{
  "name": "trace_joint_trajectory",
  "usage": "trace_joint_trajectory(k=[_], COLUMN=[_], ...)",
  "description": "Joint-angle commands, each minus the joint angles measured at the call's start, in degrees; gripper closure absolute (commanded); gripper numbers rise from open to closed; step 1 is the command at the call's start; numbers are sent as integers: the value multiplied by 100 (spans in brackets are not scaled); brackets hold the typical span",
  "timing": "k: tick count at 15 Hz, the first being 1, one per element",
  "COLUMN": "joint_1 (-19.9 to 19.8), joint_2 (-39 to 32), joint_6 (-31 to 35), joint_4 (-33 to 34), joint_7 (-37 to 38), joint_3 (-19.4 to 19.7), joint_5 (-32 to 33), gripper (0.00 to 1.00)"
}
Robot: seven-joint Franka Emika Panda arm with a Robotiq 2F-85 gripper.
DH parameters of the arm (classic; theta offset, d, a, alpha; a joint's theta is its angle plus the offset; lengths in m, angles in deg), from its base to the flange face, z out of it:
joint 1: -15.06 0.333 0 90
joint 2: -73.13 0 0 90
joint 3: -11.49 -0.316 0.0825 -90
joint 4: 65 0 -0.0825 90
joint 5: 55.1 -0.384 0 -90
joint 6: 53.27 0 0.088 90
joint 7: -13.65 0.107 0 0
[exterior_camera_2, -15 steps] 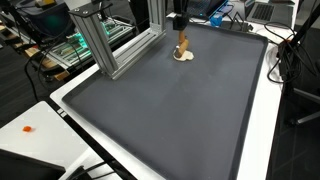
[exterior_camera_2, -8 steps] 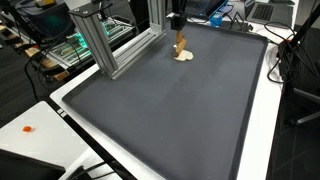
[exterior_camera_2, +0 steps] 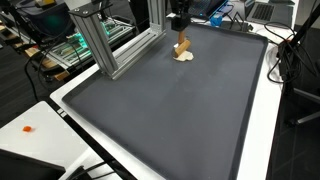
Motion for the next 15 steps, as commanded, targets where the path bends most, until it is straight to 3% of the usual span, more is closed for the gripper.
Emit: trace_joint_trajectory(k=[1,6,8,15], joint_1=[-82,-140,-111,-16], joint_2=[-174,-306,-316,-430], joint_6=[599,827,507,-377], joint_4=[-247,-219,-140,170], joint_7=[988,2463,2887,2755], joint_3=[35,63,48,1], joint_5=[240,715,689,-53], gripper=[78,78,78,78])
